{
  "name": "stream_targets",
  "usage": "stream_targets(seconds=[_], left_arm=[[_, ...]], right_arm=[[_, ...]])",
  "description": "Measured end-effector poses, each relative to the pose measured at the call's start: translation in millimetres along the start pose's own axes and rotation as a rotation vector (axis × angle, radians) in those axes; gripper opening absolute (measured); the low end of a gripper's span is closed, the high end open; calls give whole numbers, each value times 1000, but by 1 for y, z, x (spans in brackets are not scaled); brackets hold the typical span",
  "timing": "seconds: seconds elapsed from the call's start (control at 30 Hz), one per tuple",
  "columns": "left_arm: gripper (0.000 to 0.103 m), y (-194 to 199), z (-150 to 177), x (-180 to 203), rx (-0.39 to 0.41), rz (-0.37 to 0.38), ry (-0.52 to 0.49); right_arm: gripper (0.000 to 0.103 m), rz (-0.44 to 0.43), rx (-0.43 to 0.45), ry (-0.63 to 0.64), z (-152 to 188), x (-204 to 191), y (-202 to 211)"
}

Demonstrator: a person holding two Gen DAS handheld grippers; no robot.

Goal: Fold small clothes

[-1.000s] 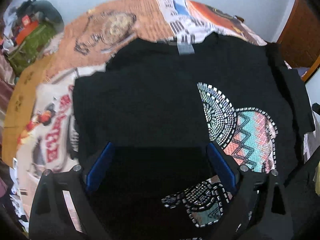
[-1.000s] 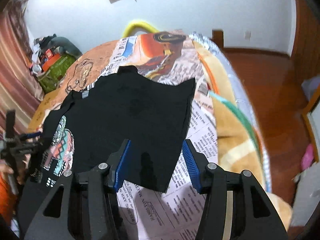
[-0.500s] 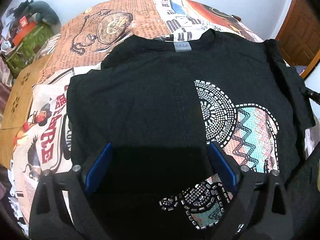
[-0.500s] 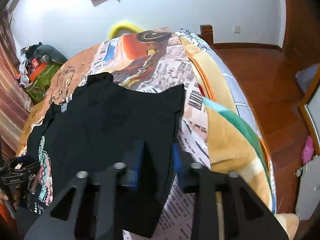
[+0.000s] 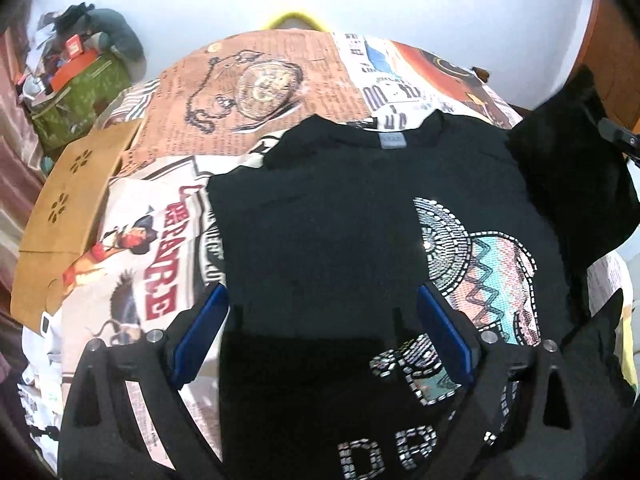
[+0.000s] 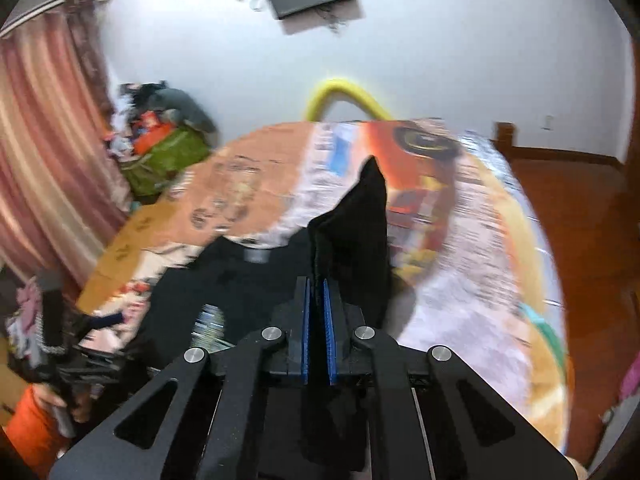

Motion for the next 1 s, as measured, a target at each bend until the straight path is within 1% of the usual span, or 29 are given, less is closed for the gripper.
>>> stream_targets(seconds=[0.17, 0.23, 0.3, 0.33, 0.37, 0.4, 0.43, 0.53, 0.63, 0.7, 0.77, 0.83, 0.9, 0.97, 1.0], left_arm=[[96, 7, 4, -14, -5, -13, 17], [96, 10, 4, -16, -1, -18, 20], [96, 14, 3, -17, 2, -19, 23], [96, 15, 2, -17, 4, -19, 24], [96, 17, 0, -16, 8, -15, 27], [96, 18, -1, -15, 10, -10, 28], [96, 18, -4, -12, 12, -3, 28], [96, 15, -12, -1, 11, 16, 21], [95, 5, -21, 18, 3, 48, 13], [86, -5, -29, 36, -11, 90, 11], [81, -16, -36, 53, -33, 124, 4], [79, -28, -42, 71, -47, 150, -10], [78, -42, -50, 88, -56, 143, -30], [77, -58, -57, 103, -75, 161, -39], [73, -68, -59, 109, -90, 164, -37]], right_arm=[[6, -42, -46, 71, 11, -48, -39], [6, -80, -104, 94, 23, -65, -57], [7, -85, -134, 101, 29, -72, -65], [10, -83, -152, 114, 34, -76, -66], [17, -81, -157, 120, 34, -75, -65], [21, -81, -154, 122, 34, -74, -61], [27, -83, -134, 117, 33, -70, -55], [37, -55, -91, 108, 25, -57, -39], [37, 15, -67, 111, 17, -33, -26], [39, 66, -68, 113, 15, -11, -20], [42, 102, -76, 114, 16, 6, -17], [43, 140, -93, 116, 21, 25, -17], [43, 158, -115, 117, 26, 39, -19], [43, 163, -131, 109, 33, 49, -24], [43, 161, -140, 104, 35, 54, -27]])
Point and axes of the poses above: each gripper's, at about its wrist camera, not at the fingertips, and y roughly against the way its jaws point, x to its right, z to its underside, the point moved 6 cm from there along -y, roughly the way its jaws point, and after that the axes turned 2 degrees about x, right-handed, at the moved point
